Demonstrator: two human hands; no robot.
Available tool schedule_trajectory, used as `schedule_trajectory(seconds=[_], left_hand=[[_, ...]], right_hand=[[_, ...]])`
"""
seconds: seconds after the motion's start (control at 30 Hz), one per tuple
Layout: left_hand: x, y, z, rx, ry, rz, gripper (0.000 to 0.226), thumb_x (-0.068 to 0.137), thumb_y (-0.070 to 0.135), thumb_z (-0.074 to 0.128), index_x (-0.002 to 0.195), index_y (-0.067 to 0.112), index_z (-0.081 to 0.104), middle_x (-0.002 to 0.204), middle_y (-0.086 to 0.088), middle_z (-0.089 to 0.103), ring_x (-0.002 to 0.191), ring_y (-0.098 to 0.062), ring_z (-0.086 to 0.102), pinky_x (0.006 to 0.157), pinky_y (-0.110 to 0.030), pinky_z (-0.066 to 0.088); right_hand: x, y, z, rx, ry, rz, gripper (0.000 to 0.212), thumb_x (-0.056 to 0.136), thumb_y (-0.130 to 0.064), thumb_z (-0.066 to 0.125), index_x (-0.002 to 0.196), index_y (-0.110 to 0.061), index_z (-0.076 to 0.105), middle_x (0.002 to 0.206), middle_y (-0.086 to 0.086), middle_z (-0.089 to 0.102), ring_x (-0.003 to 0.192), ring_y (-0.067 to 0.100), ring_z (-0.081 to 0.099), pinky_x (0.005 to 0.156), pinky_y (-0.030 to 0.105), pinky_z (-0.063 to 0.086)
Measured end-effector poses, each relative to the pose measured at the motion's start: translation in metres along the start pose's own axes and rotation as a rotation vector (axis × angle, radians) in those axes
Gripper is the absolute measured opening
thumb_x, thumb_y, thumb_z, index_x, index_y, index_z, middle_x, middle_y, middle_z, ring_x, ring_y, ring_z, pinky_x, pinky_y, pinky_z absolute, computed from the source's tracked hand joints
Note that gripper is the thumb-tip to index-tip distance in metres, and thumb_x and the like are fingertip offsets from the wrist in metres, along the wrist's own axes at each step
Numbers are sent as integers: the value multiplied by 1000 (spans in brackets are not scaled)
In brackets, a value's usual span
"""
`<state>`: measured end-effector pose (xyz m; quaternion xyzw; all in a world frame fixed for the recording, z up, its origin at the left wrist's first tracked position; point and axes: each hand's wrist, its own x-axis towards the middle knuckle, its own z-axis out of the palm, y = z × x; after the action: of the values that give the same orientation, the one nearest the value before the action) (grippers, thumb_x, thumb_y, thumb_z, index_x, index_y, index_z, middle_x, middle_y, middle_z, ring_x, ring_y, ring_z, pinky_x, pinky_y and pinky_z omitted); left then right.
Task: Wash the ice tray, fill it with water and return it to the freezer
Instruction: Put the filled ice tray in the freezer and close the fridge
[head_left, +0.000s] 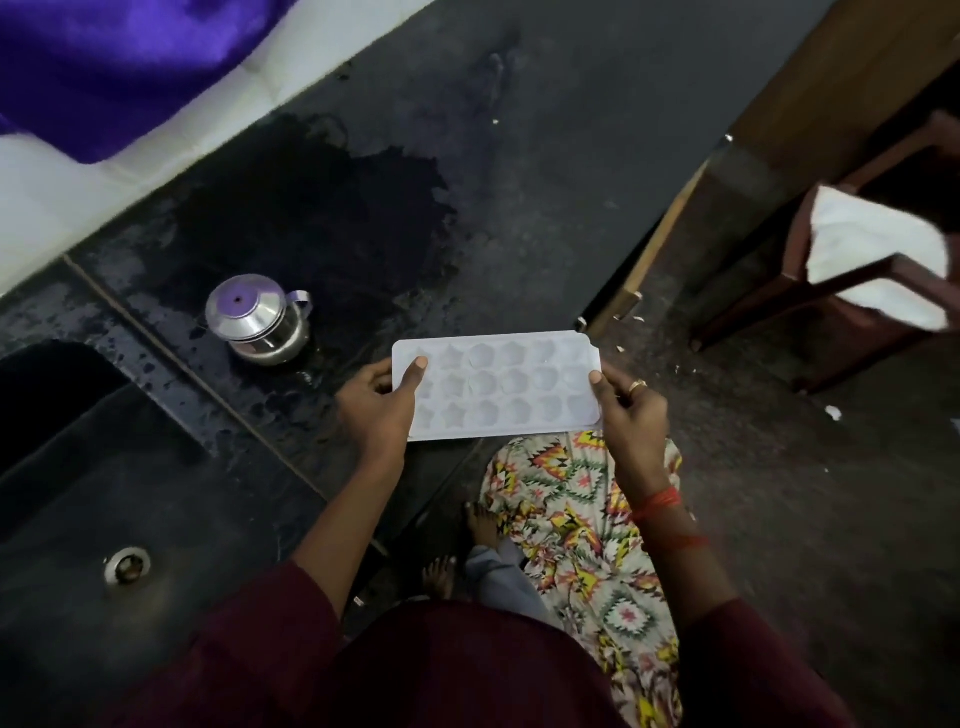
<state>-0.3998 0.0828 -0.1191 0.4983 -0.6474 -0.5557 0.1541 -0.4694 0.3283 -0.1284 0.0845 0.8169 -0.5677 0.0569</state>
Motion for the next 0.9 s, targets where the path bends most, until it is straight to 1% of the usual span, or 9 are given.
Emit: schedule_trajectory(seconds=[0.07,0.17,0.23,0.43,0.5,0.63,0.77,0.87,0.9], left_hand=[[-6,0,3,21,-37,15,28,74,36,87,94,21,75,78,12,71,70,-5,68,67,-27,56],[-17,0,10,68,-118,54,27,74,40,86,91,25,72,77,15,70,69,-2,66,64,-25,54],[-26,0,14,68,-172,72,27,75,36,87,93,22,72,79,13,69,69,-1,64,62,-23,52],[-56,-4,37,93,-341,130,28,75,30,88,93,16,72,82,10,70,70,0,65,62,-20,53],[-68,-8,48,106,-394,151,30,73,30,88,94,14,73,82,9,71,69,0,65,62,-20,53],[-100,-12,69,141,-507,187,32,74,29,88,96,12,72,85,7,71,72,0,65,58,-13,51],[-134,-21,93,216,-611,216,34,70,37,89,95,19,73,86,10,72,78,-7,69,68,-27,57],[-165,-27,113,254,-677,241,36,69,39,89,94,20,72,86,9,71,79,-10,69,71,-30,58],[-177,-30,119,272,-703,254,37,69,38,89,96,19,72,87,7,71,79,-10,69,71,-30,58]], right_hand=[[-16,4,-7,53,44,30,34,93,-34,67,116,-11,74,101,-2,77,89,9,72,81,44,61],[-41,10,-21,121,145,75,23,96,-19,67,115,-8,73,94,-12,74,82,-2,69,78,33,59],[-58,15,-29,132,205,104,22,96,-19,67,115,-10,73,93,-14,73,82,-2,69,79,32,59],[-103,37,-63,183,376,187,28,93,-28,70,116,-12,73,104,-2,76,95,9,72,84,39,61],[-118,41,-76,204,428,222,25,94,-27,69,115,-13,73,106,2,76,94,8,72,86,39,61],[-147,54,-102,244,534,253,29,95,-25,68,118,-8,72,108,4,76,100,18,73,87,46,60],[-176,69,-131,282,656,302,32,94,-26,69,120,-7,71,109,5,76,101,18,73,88,46,60],[-198,82,-154,301,740,359,34,93,-31,70,120,-11,72,104,1,76,95,11,73,85,40,62],[-205,86,-162,310,765,366,37,91,-36,71,119,-12,72,103,1,77,96,13,73,86,43,61]])
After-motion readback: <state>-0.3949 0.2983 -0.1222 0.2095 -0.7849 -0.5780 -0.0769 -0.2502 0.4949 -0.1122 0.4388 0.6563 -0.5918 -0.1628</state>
